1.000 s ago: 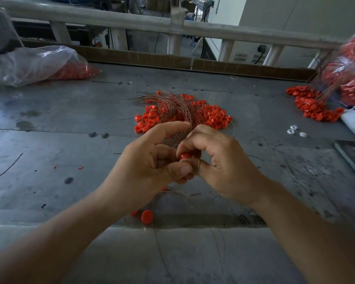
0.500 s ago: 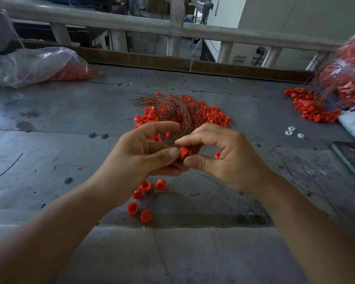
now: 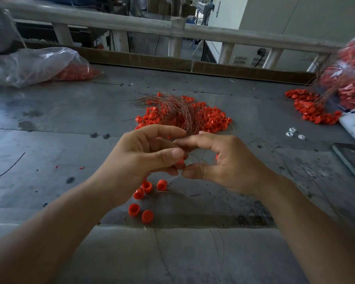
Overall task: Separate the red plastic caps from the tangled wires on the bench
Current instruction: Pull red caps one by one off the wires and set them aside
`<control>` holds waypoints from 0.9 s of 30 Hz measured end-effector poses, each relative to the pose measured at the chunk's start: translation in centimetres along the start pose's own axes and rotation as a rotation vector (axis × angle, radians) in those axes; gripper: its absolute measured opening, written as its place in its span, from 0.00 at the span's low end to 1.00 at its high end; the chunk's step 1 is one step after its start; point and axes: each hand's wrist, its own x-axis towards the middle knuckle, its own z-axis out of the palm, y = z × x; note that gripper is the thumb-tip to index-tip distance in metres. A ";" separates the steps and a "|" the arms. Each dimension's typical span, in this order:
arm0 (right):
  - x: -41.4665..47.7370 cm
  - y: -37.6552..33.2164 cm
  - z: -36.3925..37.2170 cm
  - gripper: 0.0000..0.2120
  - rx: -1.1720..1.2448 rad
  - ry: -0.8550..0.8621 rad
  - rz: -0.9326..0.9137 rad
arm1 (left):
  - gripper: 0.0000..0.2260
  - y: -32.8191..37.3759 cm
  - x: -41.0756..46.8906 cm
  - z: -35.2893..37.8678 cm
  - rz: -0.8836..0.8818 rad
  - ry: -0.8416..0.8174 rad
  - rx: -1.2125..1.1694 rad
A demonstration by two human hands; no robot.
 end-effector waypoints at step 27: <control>-0.1 0.9 -0.8 0.01 -0.254 -0.057 0.244 | 0.13 -1.5 0.6 -2.1 0.007 0.041 1.008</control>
